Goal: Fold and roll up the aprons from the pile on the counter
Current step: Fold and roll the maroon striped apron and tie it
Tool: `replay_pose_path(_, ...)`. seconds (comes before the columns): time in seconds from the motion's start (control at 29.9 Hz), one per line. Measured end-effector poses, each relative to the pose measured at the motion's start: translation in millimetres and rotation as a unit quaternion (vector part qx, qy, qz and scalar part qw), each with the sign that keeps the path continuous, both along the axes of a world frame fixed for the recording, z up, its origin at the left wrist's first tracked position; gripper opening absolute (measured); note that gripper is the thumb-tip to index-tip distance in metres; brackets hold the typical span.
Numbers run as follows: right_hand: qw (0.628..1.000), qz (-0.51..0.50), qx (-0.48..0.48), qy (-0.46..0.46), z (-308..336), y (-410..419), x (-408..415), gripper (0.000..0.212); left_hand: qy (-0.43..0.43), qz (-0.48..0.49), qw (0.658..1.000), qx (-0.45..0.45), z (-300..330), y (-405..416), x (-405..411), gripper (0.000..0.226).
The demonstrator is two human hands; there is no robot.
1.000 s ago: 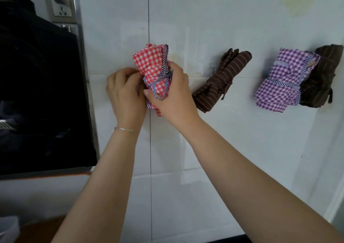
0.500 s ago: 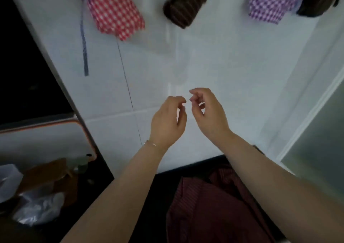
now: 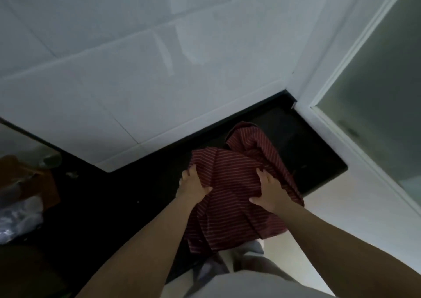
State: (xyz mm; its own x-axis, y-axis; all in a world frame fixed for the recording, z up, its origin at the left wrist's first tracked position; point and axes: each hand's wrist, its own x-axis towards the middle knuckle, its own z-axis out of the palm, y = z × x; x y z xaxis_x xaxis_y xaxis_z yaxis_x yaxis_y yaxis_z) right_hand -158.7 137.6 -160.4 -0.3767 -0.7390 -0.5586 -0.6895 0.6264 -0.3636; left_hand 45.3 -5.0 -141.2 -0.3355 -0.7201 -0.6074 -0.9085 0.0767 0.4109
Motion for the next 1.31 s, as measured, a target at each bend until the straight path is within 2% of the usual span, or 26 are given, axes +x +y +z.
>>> replay_pose_path(0.07, 0.998, -0.033, -0.019, 0.048, -4.8, 7.0, -1.4, 0.103, -0.010, 0.039, 0.999, -0.031, -5.4, 2.9, -4.1, 0.083)
replay_pose_path(0.13, 0.991, -0.089, -0.032, 0.098, -3.4, 10.1, -4.7, 0.103, 0.017, 0.068, 0.997, -0.041, -5.5, 1.5, -4.1, 0.051)
replay_pose_path(0.23, 0.967, -0.208, -0.050, 0.141, -1.6, 16.6, -19.9, 0.103, 0.166, 0.187, 0.968, -0.015, 2.4, -0.9, -12.8, 0.024)
replay_pose_path(0.33, 0.938, -0.323, -0.028, 0.124, -3.8, 24.2, -45.1, 0.093, 0.227, 0.289, 0.928, -0.062, 18.2, -11.2, -22.4, 0.023)
replay_pose_path(0.44, 0.957, -0.285, 0.032, 0.041, -7.6, 27.3, -64.5, 0.048, 0.226, 0.338, 0.909, -0.090, 21.8, -26.3, -25.7, 0.029)
replay_pose_path(0.5, 0.953, -0.297, -0.044, -0.044, -1.9, 22.9, -70.3, 0.033, 0.209, 0.332, 0.913, -0.109, 28.2, -31.8, -29.9, 0.035)
replay_pose_path(0.54, 0.923, -0.350, -0.104, -0.123, 6.1, 16.9, -72.7, 0.033, 0.207, 0.337, 0.911, -0.117, 29.8, -35.6, -30.5, 0.038)
replay_pose_path(0.57, 0.873, -0.415, -0.162, -0.198, 14.6, 9.4, -79.6, 0.034, 0.212, 0.353, 0.903, -0.122, 34.5, -38.7, -30.8, 0.040)
replay_pose_path(0.64, 0.754, -0.519, -0.263, -0.304, 41.1, -4.5, -103.6, 0.032, 0.224, 0.407, 0.878, -0.112, 42.6, -44.6, -33.5, 0.041)
replay_pose_path(0.7, 0.654, -0.570, -0.344, -0.360, 76.0, -18.1, -132.8, 0.026, 0.237, 0.470, 0.849, -0.048, 43.3, -53.1, -33.2, 0.037)
replay_pose_path(0.74, 0.633, -0.582, -0.369, -0.353, 94.2, -24.1, -146.9, 0.024, 0.259, 0.513, 0.818, 0.005, 44.2, -57.8, -32.4, 0.036)
replay_pose_path(0.77, 0.635, -0.579, -0.384, -0.338, 110.5, -29.2, -161.7, 0.024, 0.246, 0.535, 0.807, 0.043, 43.7, -58.6, -35.0, 0.038)
replay_pose_path(0.8, 0.667, -0.562, -0.384, -0.303, 123.4, -34.1, -171.8, 0.027, 0.246, 0.554, 0.789, 0.102, 44.1, -61.5, -37.6, 0.041)
replay_pose_path(0.84, 0.716, -0.533, -0.375, -0.251, 134.3, -39.3, -181.1, 0.034, 0.273, 0.573, 0.751, 0.181, 53.9, -60.1, -43.9, 0.043)
replay_pose_path(0.87, 0.777, -0.493, -0.343, -0.187, 140.3, -43.7, -185.6, 0.042, 0.299, 0.521, 0.766, 0.229, 65.7, -54.1, -50.0, 0.044)
replay_pose_path(0.9, 0.833, -0.452, -0.301, -0.107, 145.7, -46.1, -184.3, 0.052, 0.342, 0.504, 0.753, 0.248, 78.1, -48.9, -56.7, 0.045)
replay_pose_path(0.94, 0.859, -0.427, -0.282, -0.026, 151.2, -46.9, -176.4, 0.060, 0.381, 0.489, 0.732, 0.284, 86.2, -45.4, -63.3, 0.046)
replay_pose_path(0.97, 0.861, -0.406, -0.305, 0.030, 155.9, -47.4, -161.7, 0.066, 0.408, 0.470, 0.723, 0.300, 98.7, -39.6, -70.6, 0.045)
replay_pose_path(1.0, 0.859, -0.369, -0.355, 0.035, 160.1, -47.2, -146.2, 0.069, 0.436, 0.452, 0.713, 0.313, 110.3, -35.8, -79.2, 0.043)
replay_pose_path(1.07, 0.884, -0.225, -0.394, -0.116, 163.2, -50.4, -108.5, 0.077, 0.470, 0.422, 0.710, 0.312, 138.1, -26.7, -96.8, 0.032)
replay_pose_path(1.1, 0.910, -0.128, -0.349, -0.183, 162.5, -52.9, -88.6, 0.087, 0.472, 0.400, 0.723, 0.307, 149.9, -22.5, -104.4, 0.027)
replay_pose_path(1.14, 0.936, -0.021, -0.298, -0.186, 160.5, -55.4, -69.3, 0.101, 0.471, 0.378, 0.736, 0.305, 160.3, -20.3, -111.3, 0.022)
replay_pose_path(1.17, 0.950, 0.052, -0.271, -0.144, 155.6, -59.2, -55.1, 0.110, 0.469, 0.349, 0.753, 0.302, 167.5, -19.2, -117.8, 0.019)
replay_pose_path(1.21, 0.953, 0.073, -0.277, -0.095, 153.5, -63.7, -45.7, 0.109, 0.478, 0.325, 0.758, 0.303, 174.8, -19.6, -123.4, 0.018)
replay_pose_path(1.24, 0.947, 0.041, -0.309, -0.076, 154.4, -67.9, -41.7, 0.094, 0.488, 0.299, 0.763, 0.299, 180.4, -20.9, -127.7, 0.016)
replay_pose_path(1.31, 0.909, -0.067, -0.398, -0.099, 170.0, -73.4, -44.2, 0.037, 0.515, 0.242, 0.784, 0.248, 194.7, -21.9, -128.0, 0.014)
